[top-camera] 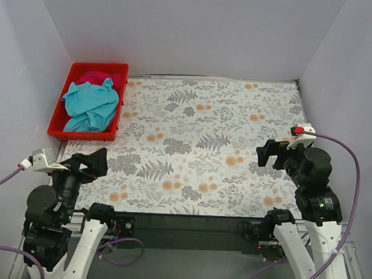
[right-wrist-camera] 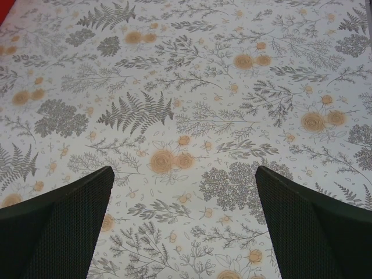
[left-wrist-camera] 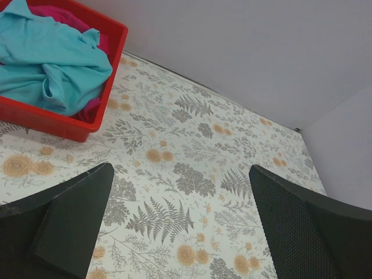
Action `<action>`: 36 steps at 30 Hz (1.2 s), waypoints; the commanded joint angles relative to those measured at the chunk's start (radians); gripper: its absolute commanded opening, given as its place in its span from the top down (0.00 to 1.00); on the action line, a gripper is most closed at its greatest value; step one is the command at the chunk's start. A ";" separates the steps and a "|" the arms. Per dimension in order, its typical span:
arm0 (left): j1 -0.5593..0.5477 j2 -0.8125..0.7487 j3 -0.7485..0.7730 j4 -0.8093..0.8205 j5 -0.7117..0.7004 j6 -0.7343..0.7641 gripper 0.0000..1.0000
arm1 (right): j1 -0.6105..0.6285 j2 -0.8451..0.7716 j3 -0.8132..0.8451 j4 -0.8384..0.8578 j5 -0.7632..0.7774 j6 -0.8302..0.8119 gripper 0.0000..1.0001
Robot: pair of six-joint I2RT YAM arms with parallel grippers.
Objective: Fold and stack the t-shirts
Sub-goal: Grab the tshirt from the pile
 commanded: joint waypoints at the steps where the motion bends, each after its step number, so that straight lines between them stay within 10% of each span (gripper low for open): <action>1: -0.004 0.023 -0.008 -0.002 0.002 -0.004 0.02 | 0.005 -0.002 0.046 0.018 -0.002 0.023 0.02; 11: -0.004 0.190 -0.025 0.015 -0.076 -0.121 0.02 | 0.019 -0.022 0.018 0.026 -0.029 0.034 0.02; 22: 0.000 0.764 -0.029 0.232 -0.163 -0.189 0.02 | 0.036 -0.063 -0.023 0.044 -0.115 0.036 0.02; 36: 0.361 1.265 0.092 0.483 -0.062 -0.145 0.04 | 0.042 -0.105 -0.091 0.055 -0.186 0.060 0.02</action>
